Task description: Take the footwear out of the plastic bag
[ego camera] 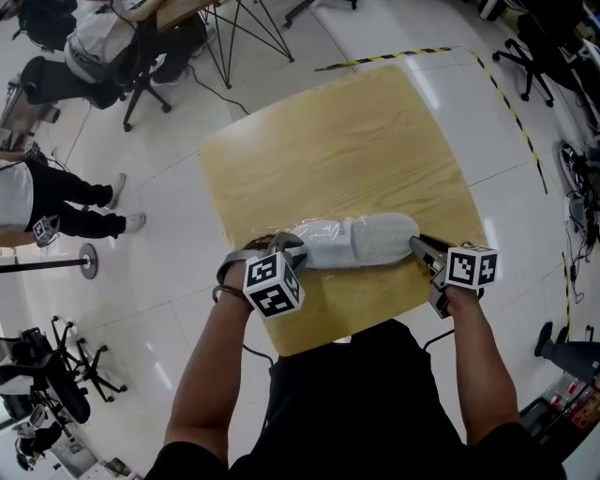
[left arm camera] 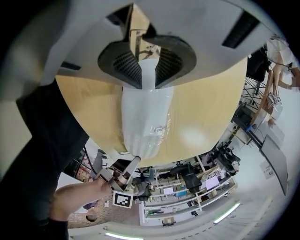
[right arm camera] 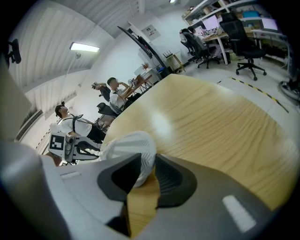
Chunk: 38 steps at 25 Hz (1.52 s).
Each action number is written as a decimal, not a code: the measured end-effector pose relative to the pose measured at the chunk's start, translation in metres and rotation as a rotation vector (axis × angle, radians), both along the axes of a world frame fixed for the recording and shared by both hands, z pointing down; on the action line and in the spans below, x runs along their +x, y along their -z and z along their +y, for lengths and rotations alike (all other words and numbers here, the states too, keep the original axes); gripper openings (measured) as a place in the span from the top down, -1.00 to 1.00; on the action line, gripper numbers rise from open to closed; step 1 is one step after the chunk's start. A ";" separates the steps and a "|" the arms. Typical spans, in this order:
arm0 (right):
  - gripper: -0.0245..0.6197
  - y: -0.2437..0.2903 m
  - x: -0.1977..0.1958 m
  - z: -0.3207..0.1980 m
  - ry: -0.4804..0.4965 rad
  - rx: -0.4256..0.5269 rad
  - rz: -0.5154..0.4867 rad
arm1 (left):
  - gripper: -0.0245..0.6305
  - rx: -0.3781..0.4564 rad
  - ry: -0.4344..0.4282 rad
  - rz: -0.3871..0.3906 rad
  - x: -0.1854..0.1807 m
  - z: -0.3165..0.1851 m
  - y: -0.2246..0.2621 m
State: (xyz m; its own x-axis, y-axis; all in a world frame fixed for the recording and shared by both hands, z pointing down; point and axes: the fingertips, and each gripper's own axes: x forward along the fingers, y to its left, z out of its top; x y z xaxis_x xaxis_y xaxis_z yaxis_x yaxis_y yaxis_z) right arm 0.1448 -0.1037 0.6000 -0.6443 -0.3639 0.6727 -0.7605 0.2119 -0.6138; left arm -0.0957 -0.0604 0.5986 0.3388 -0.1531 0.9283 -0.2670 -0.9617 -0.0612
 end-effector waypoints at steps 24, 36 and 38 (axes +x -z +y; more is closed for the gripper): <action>0.62 0.003 0.020 0.003 0.000 -0.004 0.013 | 0.90 0.027 -0.012 -0.121 -0.017 0.003 0.001; 0.62 -0.001 -0.004 0.010 0.048 -0.017 -0.010 | 0.90 0.026 0.040 -0.179 -0.061 0.015 0.000; 0.62 0.000 -0.005 0.010 0.049 -0.015 -0.007 | 0.90 0.031 0.050 -0.192 -0.069 0.015 0.000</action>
State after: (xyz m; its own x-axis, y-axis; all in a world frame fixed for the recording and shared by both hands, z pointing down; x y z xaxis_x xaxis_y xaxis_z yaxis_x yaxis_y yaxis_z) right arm 0.1399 -0.0940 0.6004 -0.6659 -0.3216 0.6732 -0.7450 0.2391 -0.6227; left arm -0.1643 -0.0457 0.5986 0.1475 -0.1945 0.9698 -0.2954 -0.9444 -0.1445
